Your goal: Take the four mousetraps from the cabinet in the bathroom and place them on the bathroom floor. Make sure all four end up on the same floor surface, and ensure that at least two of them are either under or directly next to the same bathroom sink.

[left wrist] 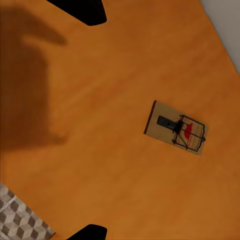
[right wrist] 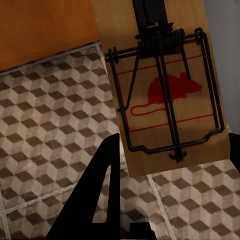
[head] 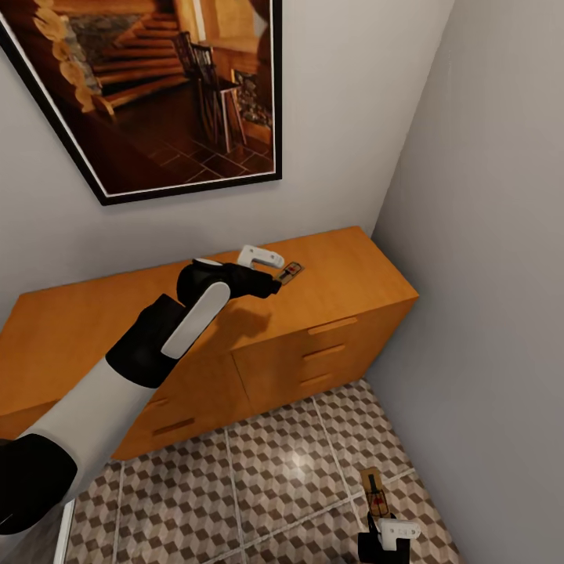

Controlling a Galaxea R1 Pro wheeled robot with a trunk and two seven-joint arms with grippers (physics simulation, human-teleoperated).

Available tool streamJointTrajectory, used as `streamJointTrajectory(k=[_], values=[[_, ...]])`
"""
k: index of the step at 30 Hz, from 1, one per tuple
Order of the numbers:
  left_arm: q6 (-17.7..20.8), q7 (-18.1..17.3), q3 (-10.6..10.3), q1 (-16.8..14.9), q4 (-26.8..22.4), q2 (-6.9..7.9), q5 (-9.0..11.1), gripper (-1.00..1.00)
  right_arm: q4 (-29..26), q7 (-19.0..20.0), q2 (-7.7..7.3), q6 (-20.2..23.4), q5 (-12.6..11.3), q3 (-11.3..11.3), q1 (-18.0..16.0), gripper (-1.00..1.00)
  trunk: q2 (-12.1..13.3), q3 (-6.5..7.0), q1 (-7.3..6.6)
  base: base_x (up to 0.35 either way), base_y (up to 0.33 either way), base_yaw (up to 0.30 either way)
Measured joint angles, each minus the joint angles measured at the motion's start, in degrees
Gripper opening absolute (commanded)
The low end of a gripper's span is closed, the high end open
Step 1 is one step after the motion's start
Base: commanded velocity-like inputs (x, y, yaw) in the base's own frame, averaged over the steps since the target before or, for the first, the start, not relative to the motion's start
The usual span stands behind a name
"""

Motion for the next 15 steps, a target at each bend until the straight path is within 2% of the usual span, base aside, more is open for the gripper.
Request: streamJointTrajectory(k=[15], values=[[-0.05, -0.07, -0.25, 0.00, 0.59, -0.01, 0.00, 1.00, 0.00, 0.03, 0.15, 0.09, 0.00, 0.07, 0.01, -1.00, 0.00, 0.00, 0.00, 0.000, 0.000, 0.000]])
